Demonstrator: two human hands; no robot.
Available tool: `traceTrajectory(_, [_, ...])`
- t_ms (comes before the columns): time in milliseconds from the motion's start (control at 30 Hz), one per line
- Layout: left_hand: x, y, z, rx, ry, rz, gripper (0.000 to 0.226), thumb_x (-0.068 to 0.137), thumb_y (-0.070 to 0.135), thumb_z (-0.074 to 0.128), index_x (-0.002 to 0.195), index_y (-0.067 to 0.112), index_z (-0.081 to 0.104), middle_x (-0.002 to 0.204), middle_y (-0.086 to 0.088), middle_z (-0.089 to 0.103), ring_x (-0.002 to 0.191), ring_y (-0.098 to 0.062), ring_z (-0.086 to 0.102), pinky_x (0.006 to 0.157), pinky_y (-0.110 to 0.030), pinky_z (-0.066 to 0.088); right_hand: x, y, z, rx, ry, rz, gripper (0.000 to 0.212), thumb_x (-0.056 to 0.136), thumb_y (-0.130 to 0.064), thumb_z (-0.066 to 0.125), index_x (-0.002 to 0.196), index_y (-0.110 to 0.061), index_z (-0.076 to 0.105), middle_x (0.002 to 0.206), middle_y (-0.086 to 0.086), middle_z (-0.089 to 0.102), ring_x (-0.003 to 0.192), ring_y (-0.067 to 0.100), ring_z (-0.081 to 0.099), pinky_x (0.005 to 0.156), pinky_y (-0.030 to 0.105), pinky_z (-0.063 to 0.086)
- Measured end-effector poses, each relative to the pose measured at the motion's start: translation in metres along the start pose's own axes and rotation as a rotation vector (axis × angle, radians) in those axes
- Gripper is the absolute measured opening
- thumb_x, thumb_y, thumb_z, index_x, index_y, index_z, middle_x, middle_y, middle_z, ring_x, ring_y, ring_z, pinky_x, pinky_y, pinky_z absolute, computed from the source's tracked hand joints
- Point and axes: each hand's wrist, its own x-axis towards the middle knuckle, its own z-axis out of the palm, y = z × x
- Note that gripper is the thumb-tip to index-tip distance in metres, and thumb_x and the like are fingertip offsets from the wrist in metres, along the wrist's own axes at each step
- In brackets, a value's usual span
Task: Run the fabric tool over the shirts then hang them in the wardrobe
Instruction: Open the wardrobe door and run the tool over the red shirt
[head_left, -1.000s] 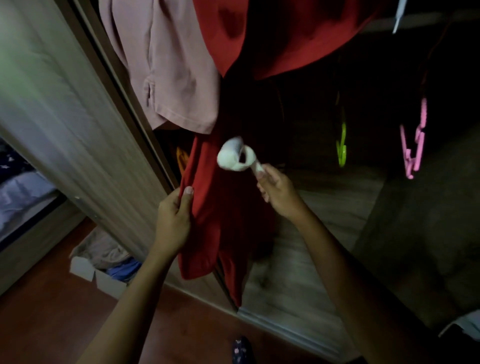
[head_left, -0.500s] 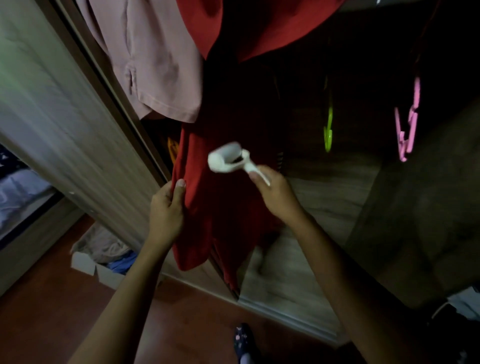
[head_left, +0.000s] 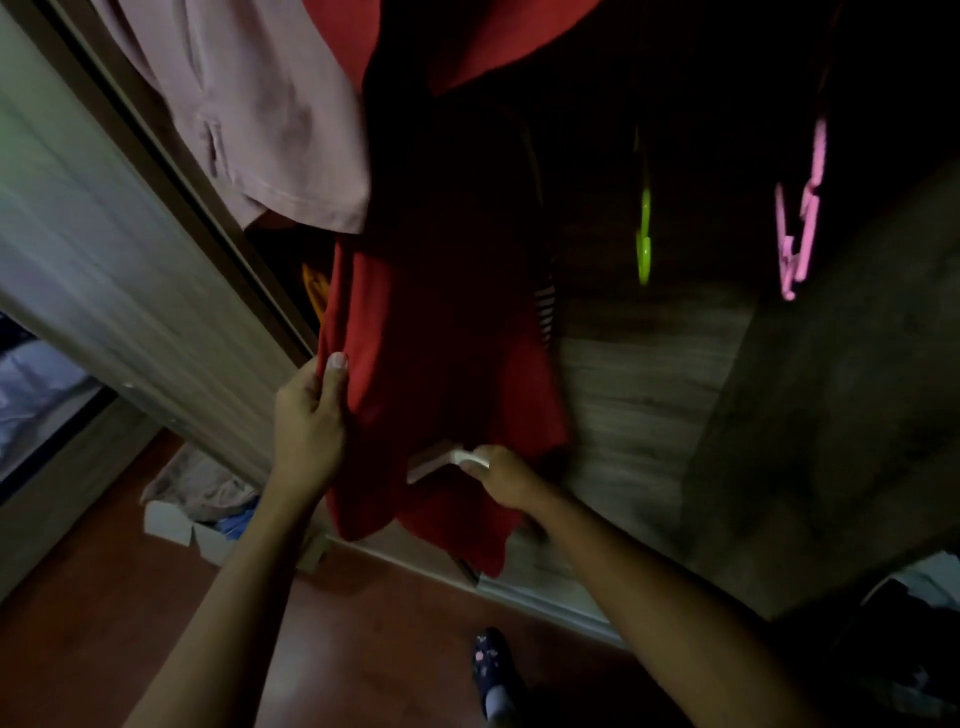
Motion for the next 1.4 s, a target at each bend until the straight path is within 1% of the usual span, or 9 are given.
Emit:
traceTrajectory(200, [0.005, -0.003, -0.009, 0.050, 0.054, 0.001, 0.043, 0.104, 0.044, 0.041, 0.094, 0.012, 0.066, 0.086, -0.019, 0.068, 0.076, -0.021, 0.058, 0.070, -0.049, 0.051, 0.025, -0.059, -0.087, 0.118, 0.343, -0.265, 0.020, 0.100, -0.022, 0.058, 0.100, -0.005, 0.069, 0.085, 0.002, 0.062, 0.078, 0.014, 0.056, 0.062, 0.021, 0.036])
traceTrajectory(367, [0.007, -0.005, -0.013, 0.065, 0.046, -0.004, 0.049, 0.104, 0.049, 0.040, 0.096, 0.008, 0.065, 0.088, -0.018, 0.067, 0.075, -0.029, 0.061, 0.073, -0.057, 0.052, 0.030, -0.098, -0.121, 0.351, 0.522, -0.409, 0.016, 0.103, -0.026, 0.050, 0.091, -0.020, 0.059, 0.071, -0.010, 0.051, 0.057, -0.005, 0.047, 0.057, 0.013, 0.036])
traceTrajectory(467, [0.008, -0.007, -0.016, 0.058, 0.054, -0.006, 0.045, 0.107, 0.040, 0.040, 0.098, 0.004, 0.066, 0.090, -0.021, 0.069, 0.077, -0.023, 0.060, 0.071, -0.052, 0.052, 0.046, -0.075, -0.096, 0.312, 0.469, -0.325, 0.015, 0.103, -0.028, 0.050, 0.093, -0.022, 0.060, 0.072, -0.010, 0.053, 0.060, -0.002, 0.047, 0.057, 0.016, 0.036])
traceTrajectory(600, [0.011, -0.005, -0.016, 0.052, 0.047, 0.002, 0.044, 0.107, 0.037, 0.041, 0.100, 0.001, 0.066, 0.094, -0.031, 0.068, 0.075, -0.031, 0.063, 0.070, -0.054, 0.053, 0.060, 0.004, -0.033, 0.142, 0.270, -0.131, 0.027, 0.102, -0.021, 0.054, 0.110, 0.001, 0.066, 0.096, 0.014, 0.066, 0.086, 0.018, 0.056, 0.075, 0.026, 0.038])
traceTrajectory(733, [0.010, -0.004, -0.014, 0.066, 0.035, -0.003, 0.044, 0.108, 0.034, 0.040, 0.096, -0.001, 0.065, 0.087, -0.029, 0.067, 0.071, -0.026, 0.059, 0.063, -0.039, 0.046, 0.051, 0.050, 0.007, -0.017, -0.033, 0.047, 0.037, 0.100, -0.036, 0.054, 0.118, -0.005, 0.064, 0.101, 0.005, 0.063, 0.096, 0.018, 0.057, 0.082, 0.029, 0.042])
traceTrajectory(833, [0.010, -0.005, -0.016, 0.056, 0.033, -0.029, 0.040, 0.108, 0.036, 0.040, 0.099, 0.008, 0.067, 0.086, -0.020, 0.070, 0.072, -0.025, 0.063, 0.064, -0.038, 0.050, 0.059, 0.038, -0.010, -0.015, 0.017, -0.007, 0.036, 0.100, -0.034, 0.056, 0.117, -0.004, 0.066, 0.103, 0.010, 0.067, 0.094, 0.018, 0.059, 0.080, 0.026, 0.040])
traceTrajectory(967, [0.014, -0.009, -0.020, 0.070, 0.034, -0.035, 0.054, 0.105, 0.047, 0.040, 0.097, -0.002, 0.061, 0.089, -0.035, 0.064, 0.071, -0.028, 0.058, 0.065, -0.054, 0.051, 0.070, -0.012, -0.081, 0.058, 0.221, -0.165, 0.021, 0.100, -0.024, 0.058, 0.091, -0.009, 0.070, 0.078, 0.000, 0.062, 0.069, 0.010, 0.054, 0.065, 0.022, 0.037])
traceTrajectory(1167, [0.015, -0.010, -0.015, 0.049, 0.028, -0.026, 0.046, 0.107, 0.039, 0.040, 0.104, 0.002, 0.066, 0.096, -0.029, 0.069, 0.081, -0.027, 0.064, 0.076, -0.055, 0.053, 0.086, -0.067, -0.153, 0.338, 0.500, -0.220, 0.034, 0.104, -0.032, 0.046, 0.104, -0.004, 0.066, 0.064, -0.004, 0.050, 0.048, -0.001, 0.045, 0.047, 0.016, 0.035])
traceTrajectory(1400, [0.016, -0.008, -0.018, 0.054, 0.052, -0.026, 0.060, 0.100, 0.055, 0.041, 0.097, -0.001, 0.062, 0.092, -0.037, 0.064, 0.071, -0.034, 0.061, 0.070, -0.063, 0.052, 0.110, 0.008, -0.084, 0.126, 0.308, -0.061, 0.040, 0.102, -0.026, 0.051, 0.104, 0.012, 0.064, 0.067, -0.001, 0.050, 0.059, 0.014, 0.045, 0.055, 0.027, 0.031])
